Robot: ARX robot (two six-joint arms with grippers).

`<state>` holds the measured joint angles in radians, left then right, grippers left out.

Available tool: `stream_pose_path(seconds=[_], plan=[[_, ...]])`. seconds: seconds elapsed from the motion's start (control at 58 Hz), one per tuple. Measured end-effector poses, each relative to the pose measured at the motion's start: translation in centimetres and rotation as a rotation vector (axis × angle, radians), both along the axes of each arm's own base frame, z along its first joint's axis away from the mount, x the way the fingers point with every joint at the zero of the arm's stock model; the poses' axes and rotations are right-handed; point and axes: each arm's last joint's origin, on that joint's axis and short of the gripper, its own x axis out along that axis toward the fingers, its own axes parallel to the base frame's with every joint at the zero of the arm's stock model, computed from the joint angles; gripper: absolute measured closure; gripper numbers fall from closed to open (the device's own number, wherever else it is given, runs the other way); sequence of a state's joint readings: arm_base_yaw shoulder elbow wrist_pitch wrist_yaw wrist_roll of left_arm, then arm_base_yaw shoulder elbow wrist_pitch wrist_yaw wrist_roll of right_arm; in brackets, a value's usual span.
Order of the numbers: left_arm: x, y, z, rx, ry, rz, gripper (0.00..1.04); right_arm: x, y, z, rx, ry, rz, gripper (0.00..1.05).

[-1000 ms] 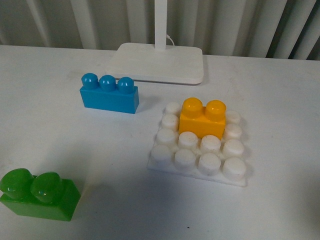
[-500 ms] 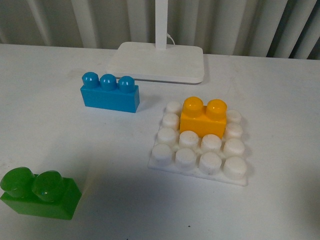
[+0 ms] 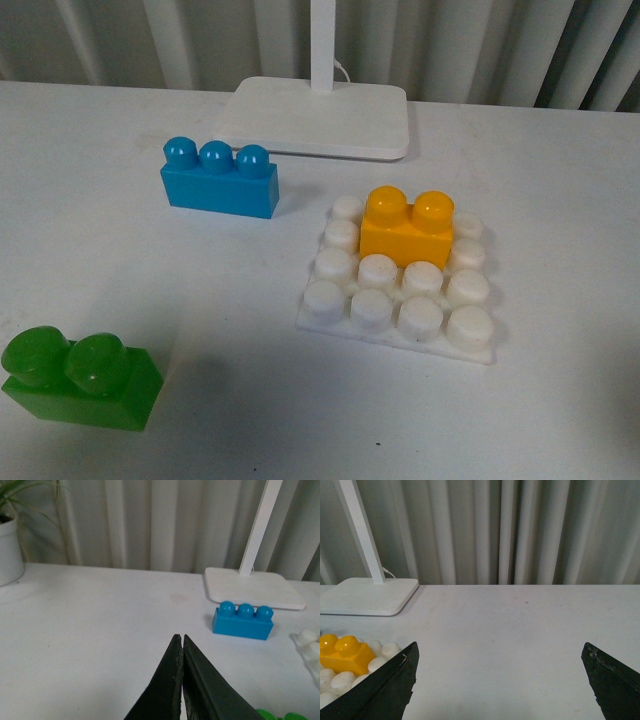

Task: Insert yellow block into base center

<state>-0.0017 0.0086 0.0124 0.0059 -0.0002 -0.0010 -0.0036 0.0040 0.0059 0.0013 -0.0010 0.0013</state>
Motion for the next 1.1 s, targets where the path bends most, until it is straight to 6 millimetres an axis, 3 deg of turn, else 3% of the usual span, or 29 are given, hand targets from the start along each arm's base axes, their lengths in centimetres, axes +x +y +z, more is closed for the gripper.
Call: stream_pose_path(seconds=[0.431,0.586,0.81,0.845,1.103], plan=[[-0.03,0.00,-0.01,-0.002,0.000,0.000,0.99,0.00,0.00,0.00,0.000,0.000,0.000,0.09],[-0.03,0.00,-0.01,-0.001,0.000,0.000,0.59,0.00,0.00,0.00,0.000,0.000,0.000,0.09],[-0.03,0.00,-0.01,-0.001,0.000,0.000,0.18,0.00,0.00,0.00,0.000,0.000,0.000,0.09],[-0.03,0.00,-0.01,-0.001,0.000,0.000,0.07,0.00,0.00,0.00,0.000,0.000,0.000,0.09],[-0.03,0.00,-0.01,-0.001,0.000,0.000,0.06,0.00,0.00,0.00,0.000,0.000,0.000,0.09]])
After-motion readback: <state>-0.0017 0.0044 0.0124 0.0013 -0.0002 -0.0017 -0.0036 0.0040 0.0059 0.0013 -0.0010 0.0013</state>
